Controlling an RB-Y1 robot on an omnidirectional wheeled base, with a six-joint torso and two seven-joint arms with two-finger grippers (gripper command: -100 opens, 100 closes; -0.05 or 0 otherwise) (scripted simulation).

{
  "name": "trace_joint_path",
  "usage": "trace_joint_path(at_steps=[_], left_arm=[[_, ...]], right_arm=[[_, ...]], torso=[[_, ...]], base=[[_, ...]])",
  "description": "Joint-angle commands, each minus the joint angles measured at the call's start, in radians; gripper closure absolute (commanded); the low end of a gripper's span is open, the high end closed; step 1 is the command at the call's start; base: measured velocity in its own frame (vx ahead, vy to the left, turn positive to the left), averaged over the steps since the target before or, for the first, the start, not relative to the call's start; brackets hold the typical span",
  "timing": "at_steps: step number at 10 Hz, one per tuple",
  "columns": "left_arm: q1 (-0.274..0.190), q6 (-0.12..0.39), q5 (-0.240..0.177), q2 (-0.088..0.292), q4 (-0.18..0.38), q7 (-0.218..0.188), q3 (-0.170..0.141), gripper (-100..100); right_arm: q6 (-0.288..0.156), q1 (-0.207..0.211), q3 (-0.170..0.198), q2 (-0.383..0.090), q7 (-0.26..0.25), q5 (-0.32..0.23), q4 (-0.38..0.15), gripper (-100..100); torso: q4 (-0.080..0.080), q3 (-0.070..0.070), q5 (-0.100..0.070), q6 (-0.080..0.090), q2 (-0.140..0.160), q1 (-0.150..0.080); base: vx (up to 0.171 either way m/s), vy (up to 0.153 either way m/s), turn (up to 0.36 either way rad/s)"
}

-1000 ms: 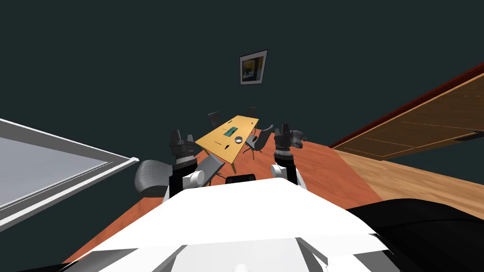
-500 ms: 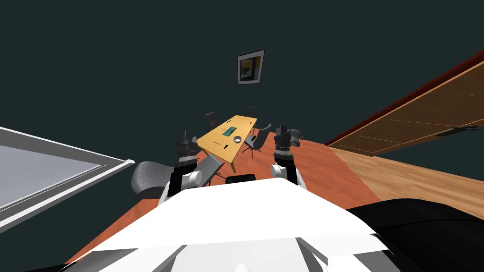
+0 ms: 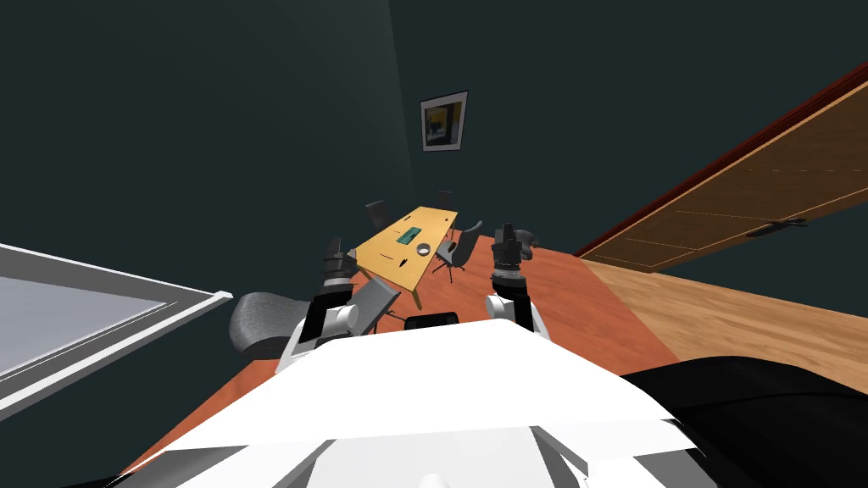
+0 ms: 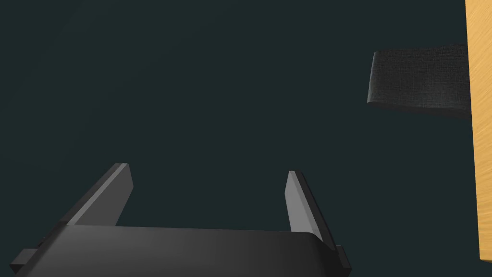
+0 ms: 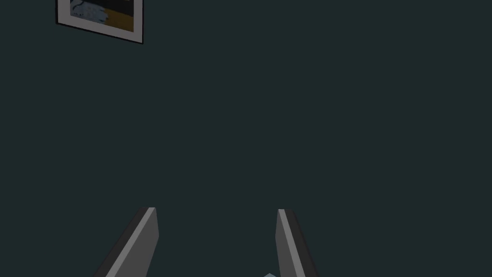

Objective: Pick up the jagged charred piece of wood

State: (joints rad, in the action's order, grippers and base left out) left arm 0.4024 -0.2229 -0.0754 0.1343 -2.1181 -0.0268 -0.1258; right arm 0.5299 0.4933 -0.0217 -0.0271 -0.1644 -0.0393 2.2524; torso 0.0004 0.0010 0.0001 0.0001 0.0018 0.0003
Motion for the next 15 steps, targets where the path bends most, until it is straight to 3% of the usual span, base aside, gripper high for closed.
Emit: trace_joint_path(at_steps=[1,3,5,10,13,14,15], left_arm=[[-0.018,0.05,-0.009,0.026,0.045,-0.032,-0.015,-100],[-0.034,0.102,-0.016,0.042,0.078,-0.055,-0.028,-100],[-0.067,0.172,-0.033,0.072,0.138,-0.104,-0.056,-100],[-0.101,0.292,-0.053,0.098,0.227,-0.159,-0.086,-100],[-0.137,0.379,-0.076,0.122,0.311,-0.216,-0.118,-100],[-0.137,0.395,-0.076,0.122,0.311,-0.216,-0.118,-100],[-0.155,0.429,-0.089,0.134,0.354,-0.246,-0.135,-100]], right_arm=[[0.0,0.0,0.0,0.0,0.0,0.0,0.0,0],[0.0,0.0,0.0,0.0,0.0,0.0,0.0,0],[0.0,0.0,0.0,0.0,0.0,0.0,0.0,0],[0.0,0.0,0.0,0.0,0.0,0.0,0.0,0],[0.0,0.0,0.0,0.0,0.0,0.0,0.0,0],[0.0,0.0,0.0,0.0,0.0,0.0,0.0,0],[0.0,0.0,0.0,0.0,0.0,0.0,0.0,0]], torso=[[0.0,0.0,0.0,0.0,0.0,0.0],[0.0,0.001,0.0,0.0,0.001,0.0],[0.0,0.0,0.0,0.0,0.0,0.0],[0.0,-0.001,0.0,0.0,-0.001,0.0],[0.0,-0.001,0.0,0.0,-0.001,-0.001],[0.0,-0.001,0.0,0.0,-0.002,-0.001],[0.0,-0.001,0.0,-0.001,-0.002,-0.001]], base=[[-0.038,-0.01,-0.117],[-0.044,-0.006,-0.107],[-0.026,-0.011,-0.117],[-0.017,-0.01,-0.079],[-0.008,-0.016,-0.107],[-0.003,-0.012,-0.06],[0.001,-0.018,-0.122]])
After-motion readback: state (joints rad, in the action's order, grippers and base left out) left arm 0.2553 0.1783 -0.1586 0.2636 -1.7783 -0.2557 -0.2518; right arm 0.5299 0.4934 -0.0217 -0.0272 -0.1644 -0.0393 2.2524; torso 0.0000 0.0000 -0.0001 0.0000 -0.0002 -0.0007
